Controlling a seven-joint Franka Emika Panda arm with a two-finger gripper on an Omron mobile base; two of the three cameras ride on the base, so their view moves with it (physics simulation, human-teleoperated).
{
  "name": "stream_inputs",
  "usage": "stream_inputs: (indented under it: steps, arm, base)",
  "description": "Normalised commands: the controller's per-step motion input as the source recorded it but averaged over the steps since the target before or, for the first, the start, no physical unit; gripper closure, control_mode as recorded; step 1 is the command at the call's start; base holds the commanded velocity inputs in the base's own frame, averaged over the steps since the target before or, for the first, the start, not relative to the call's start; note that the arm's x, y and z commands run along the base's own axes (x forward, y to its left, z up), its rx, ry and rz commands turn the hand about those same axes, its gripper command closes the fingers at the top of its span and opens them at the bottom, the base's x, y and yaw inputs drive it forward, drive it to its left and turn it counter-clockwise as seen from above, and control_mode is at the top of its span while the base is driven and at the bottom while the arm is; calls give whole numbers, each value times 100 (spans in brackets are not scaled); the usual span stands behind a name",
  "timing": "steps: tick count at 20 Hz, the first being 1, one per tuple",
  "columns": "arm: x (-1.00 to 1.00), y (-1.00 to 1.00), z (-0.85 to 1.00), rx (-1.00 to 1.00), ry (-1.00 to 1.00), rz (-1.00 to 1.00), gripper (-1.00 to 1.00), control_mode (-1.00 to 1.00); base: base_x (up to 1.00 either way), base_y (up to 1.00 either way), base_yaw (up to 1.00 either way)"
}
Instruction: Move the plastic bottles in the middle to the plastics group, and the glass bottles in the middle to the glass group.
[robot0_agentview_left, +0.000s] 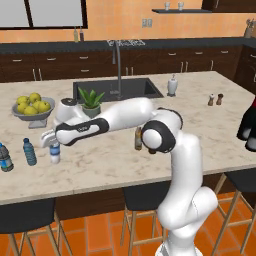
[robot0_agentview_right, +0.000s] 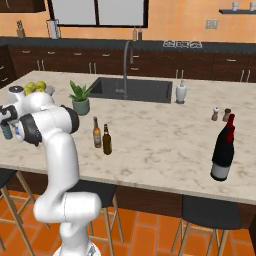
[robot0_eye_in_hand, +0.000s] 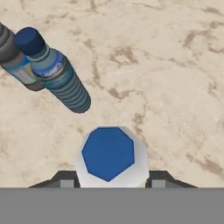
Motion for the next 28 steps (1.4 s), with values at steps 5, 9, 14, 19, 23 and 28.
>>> stream_inputs:
  steps: [5,9,14,19,23,28]
  arm:
    - [4,3,-2,0,6,5,100,-100]
    - [18,21,0,0,2,7,100,-100]
    - [2,4,-12,0,-1,2,100,-100]
    - [0,10,-46,-1,0,1,100,-100]
    - [0,17,-54,0,-1,1,100,-100]
    - [0,14,-2,-2,0,0,100,-100]
  base:
    - [0,0,0]
    - [0,0,0]
    - [0,0,0]
    - [0,0,0]
    - [0,0,0]
    - [0,0,0]
